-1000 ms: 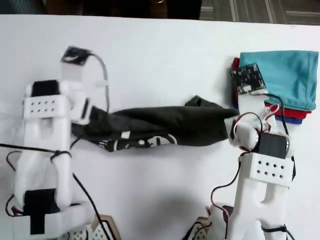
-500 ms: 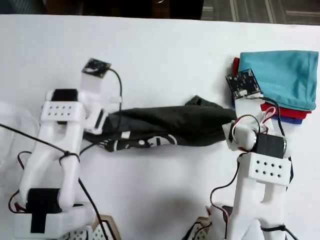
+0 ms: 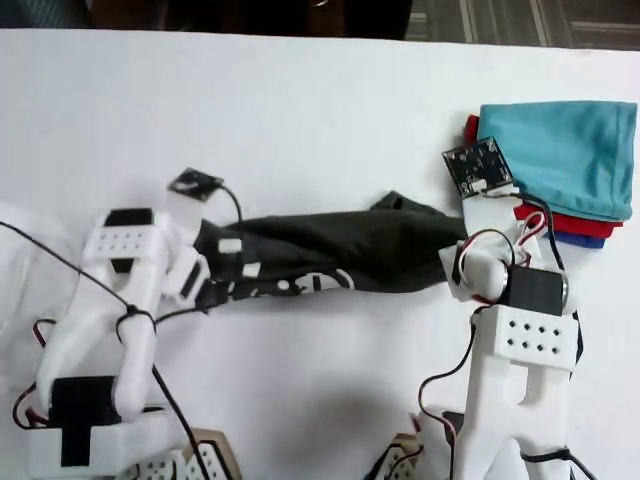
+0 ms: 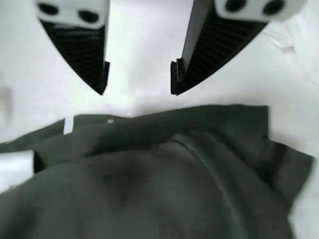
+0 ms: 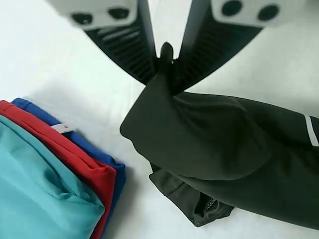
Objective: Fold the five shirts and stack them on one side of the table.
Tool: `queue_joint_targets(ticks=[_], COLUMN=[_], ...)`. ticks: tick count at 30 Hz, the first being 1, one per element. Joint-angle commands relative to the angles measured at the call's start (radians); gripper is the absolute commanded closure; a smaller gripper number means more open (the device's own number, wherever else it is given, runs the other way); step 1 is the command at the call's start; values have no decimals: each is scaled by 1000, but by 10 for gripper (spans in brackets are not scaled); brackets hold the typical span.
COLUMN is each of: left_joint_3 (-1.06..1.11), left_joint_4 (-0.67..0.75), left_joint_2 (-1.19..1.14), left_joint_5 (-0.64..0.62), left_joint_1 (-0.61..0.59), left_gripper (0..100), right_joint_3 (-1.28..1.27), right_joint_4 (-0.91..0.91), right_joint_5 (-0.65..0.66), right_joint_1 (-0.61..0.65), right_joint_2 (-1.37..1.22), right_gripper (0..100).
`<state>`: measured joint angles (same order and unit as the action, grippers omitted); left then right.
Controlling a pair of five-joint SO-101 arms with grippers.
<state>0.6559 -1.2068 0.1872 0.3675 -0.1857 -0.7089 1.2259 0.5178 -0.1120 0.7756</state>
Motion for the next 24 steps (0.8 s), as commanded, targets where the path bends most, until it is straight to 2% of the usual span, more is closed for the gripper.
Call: queue_joint_targets(ticks=[1,6,12,19,24], left_joint_3=[-136,-200,-286,-329,-328], left_joint_4=[-8,66,64,3,-34], left_joint_2=[8,-20,-224,-292,-298], left_joint_5=[-83,-124,-124,-123,-74], left_joint_1=[-5,3,-5,-5,-5], left_gripper=[802,785,785,785,785], right_joint_3=[3,3,3,3,3], right_joint_4=[-15,-8,-12,-13,-13], right_joint_5=[3,0,5,6,5], right_joint_1=[10,10,10,10,10], right_joint_2=[41,41,41,41,41], right_gripper=[978,978,978,978,978])
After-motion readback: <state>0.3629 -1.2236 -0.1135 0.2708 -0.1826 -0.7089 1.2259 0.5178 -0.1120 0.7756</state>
